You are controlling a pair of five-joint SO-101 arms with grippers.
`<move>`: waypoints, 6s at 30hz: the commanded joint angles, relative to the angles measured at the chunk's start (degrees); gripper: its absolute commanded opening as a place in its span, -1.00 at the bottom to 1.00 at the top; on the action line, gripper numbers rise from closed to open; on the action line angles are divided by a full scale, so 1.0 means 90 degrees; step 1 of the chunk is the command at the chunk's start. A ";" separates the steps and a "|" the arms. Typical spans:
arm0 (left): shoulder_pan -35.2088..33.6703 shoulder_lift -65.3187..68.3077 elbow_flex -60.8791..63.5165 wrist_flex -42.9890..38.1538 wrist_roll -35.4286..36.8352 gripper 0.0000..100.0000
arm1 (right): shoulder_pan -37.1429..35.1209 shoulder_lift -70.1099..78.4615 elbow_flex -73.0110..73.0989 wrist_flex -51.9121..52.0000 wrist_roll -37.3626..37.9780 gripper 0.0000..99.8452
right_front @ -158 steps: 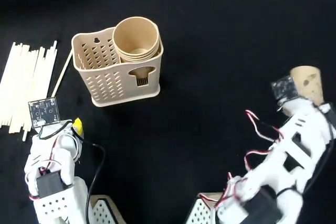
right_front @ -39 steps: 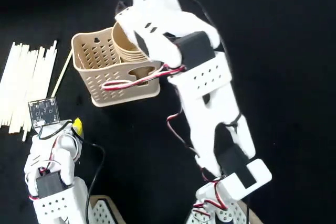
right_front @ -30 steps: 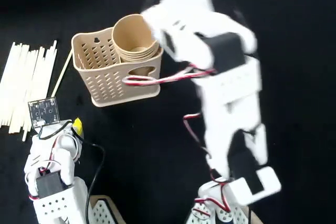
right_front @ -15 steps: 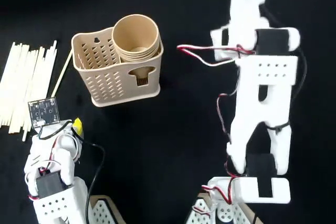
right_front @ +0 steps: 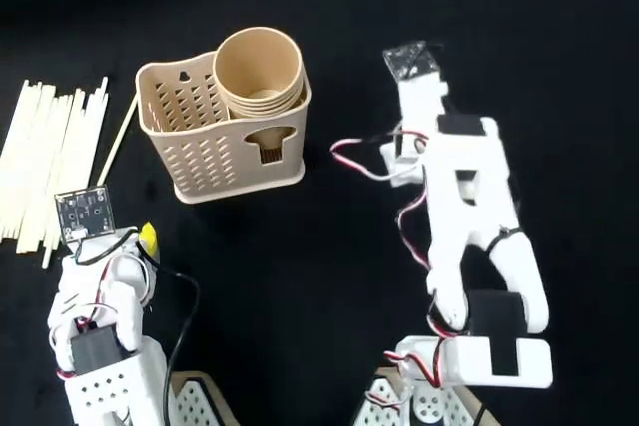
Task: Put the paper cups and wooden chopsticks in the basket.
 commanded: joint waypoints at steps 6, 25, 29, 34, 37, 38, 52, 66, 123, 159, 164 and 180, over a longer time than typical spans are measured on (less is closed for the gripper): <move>0.0044 -0.0029 -0.0044 -0.0059 -0.0039 -0.54 | 0.0020 -0.0083 0.1001 -0.1221 -0.0430 -0.98; -0.0171 0.0430 -0.3062 0.1573 -0.0567 -0.54 | 0.0020 -0.0112 0.2007 -0.2745 -0.0811 -0.97; -0.0181 0.2159 -0.4107 0.1231 -0.1289 -0.54 | 0.0020 -0.0112 0.2007 -0.2735 -0.0811 -0.97; -0.0190 0.5031 -0.5690 0.0713 -0.1319 -0.54 | 0.0020 -0.0112 0.2007 -0.2735 -0.0811 -0.97; -0.0190 0.6564 -0.6842 0.0713 -0.1328 -0.54 | 0.0020 -0.0112 0.2007 -0.2735 -0.0811 -0.97; -0.0190 0.7033 -0.7233 0.0713 -0.1328 -0.54 | 0.0020 -0.0112 0.2007 -0.2735 -0.0811 -0.97; -0.0171 1.2718 -1.1551 0.0733 -0.1270 -0.54 | 0.0010 -0.0112 0.2007 -0.2745 -0.0811 -0.97; 0.0103 1.6801 -1.6611 0.2266 -0.0781 -0.54 | 0.0000 -0.0112 0.2007 -0.2745 -0.0801 -0.97; -0.0171 1.7348 -2.0713 0.4737 -0.0781 -0.94 | 0.0010 -0.0112 0.2007 -0.2745 -0.0801 -0.97; 0.1158 0.4083 -0.7302 -0.2725 0.1954 -0.94 | -0.0029 -0.0112 0.2007 -0.2745 -0.0801 -0.97; 0.1294 0.3722 -0.5319 -0.5900 0.2120 -0.94 | -0.0029 -0.0112 0.2007 -0.2745 -0.0801 -0.97; 0.1988 0.3878 -0.5915 -0.6252 0.2081 -0.94 | -0.0029 -0.0112 0.1998 -0.2745 -0.0801 -0.97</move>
